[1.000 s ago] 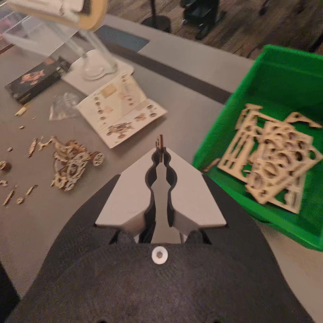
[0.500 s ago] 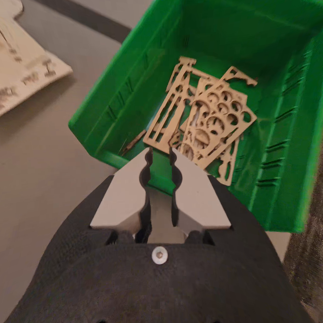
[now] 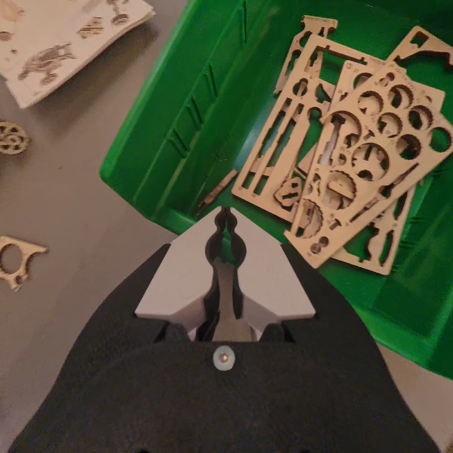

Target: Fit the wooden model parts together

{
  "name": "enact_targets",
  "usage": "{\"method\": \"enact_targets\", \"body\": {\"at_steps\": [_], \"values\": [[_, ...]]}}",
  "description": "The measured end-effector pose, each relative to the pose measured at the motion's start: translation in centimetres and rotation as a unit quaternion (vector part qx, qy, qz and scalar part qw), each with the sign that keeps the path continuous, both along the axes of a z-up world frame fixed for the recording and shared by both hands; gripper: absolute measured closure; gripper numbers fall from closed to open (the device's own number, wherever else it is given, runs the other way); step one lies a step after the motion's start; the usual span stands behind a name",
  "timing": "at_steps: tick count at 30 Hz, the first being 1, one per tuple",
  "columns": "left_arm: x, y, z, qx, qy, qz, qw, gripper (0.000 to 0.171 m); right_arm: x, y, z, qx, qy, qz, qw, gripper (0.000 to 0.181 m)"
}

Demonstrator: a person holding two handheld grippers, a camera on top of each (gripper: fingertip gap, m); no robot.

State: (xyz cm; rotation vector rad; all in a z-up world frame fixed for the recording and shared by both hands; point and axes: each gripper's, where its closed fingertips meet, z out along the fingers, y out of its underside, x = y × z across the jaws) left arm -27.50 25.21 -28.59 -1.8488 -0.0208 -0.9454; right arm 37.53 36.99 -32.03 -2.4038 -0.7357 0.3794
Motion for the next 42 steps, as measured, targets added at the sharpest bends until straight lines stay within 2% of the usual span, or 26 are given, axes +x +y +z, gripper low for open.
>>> {"method": "enact_targets", "body": {"at_steps": [4,6,8,10,12,13,18,22,26,27,29,35,38,39,42], "values": [[0.0,0.0,0.0,0.0,0.0,0.001,1.0,0.118,-3.4,-4.6,0.3,-0.026,0.07,0.031,0.997,0.181],[0.0,0.0,0.0,-0.001,0.001,0.0,1.0,0.118,-4.0,-6.8,0.6,-0.027,0.073,0.03,0.996,0.181],[0.0,0.0,0.0,0.0,0.001,0.0,1.0,0.118,-3.9,-8.0,2.5,-0.008,0.12,0.001,0.993,0.172],[0.0,0.0,0.0,-0.001,0.0,0.0,1.0,0.118,-1.8,-8.5,4.0,0.027,0.121,-0.044,0.991,0.157],[0.0,0.0,-0.1,-0.002,0.001,0.0,1.0,0.118,1.4,-8.5,4.8,0.064,0.083,-0.099,0.99,0.133],[0.0,0.0,-0.1,-0.002,0.001,0.0,1.0,0.118,2.6,-8.5,4.9,0.072,0.071,-0.114,0.988,0.131],[0.1,0.1,-0.2,-0.004,0.003,-0.001,1.0,0.118,5.0,-6.9,3.3,0.07,-0.018,-0.139,0.988,0.135],[0.0,0.1,-0.1,-0.002,0.002,0.001,1.0,0.118,5.3,-4.6,1.1,0.016,-0.007,-0.156,0.988,0.134],[0.0,0.0,0.0,-0.001,0.001,0.0,1.0,0.118,6.6,-2.9,0.1,-0.011,-0.036,-0.18,0.983,0.146],[0.0,0.0,0.0,-0.001,0.001,0.0,1.0,0.118,6.9,-2.9,-0.1,-0.023,-0.047,-0.179,0.982,0.15],[0.0,0.0,0.0,0.0,0.001,-0.001,1.0,0.118,7.2,-2.9,-0.5,-0.04,-0.073,-0.176,0.981,0.137],[0.0,0.0,0.0,0.002,0.001,-0.002,1.0,0.118,6.8,-2.9,-1.3,-0.103,-0.119,-0.141,0.977,0.133],[0.0,0.0,0.1,0.003,0.001,-0.002,1.0,0.118,6.2,-3.1,-1.8,-0.146,-0.131,-0.114,0.974,0.143],[0.0,0.0,0.1,0.003,0.001,-0.002,1.0,0.118,5.8,-2.9,-1.9,-0.151,-0.12,-0.106,0.975,0.15],[0.0,0.0,0.2,0.006,0.0,0.0,1.0,0.118,5.5,-2.5,-1.8,-0.148,-0.108,-0.098,0.978,0.155]]}}
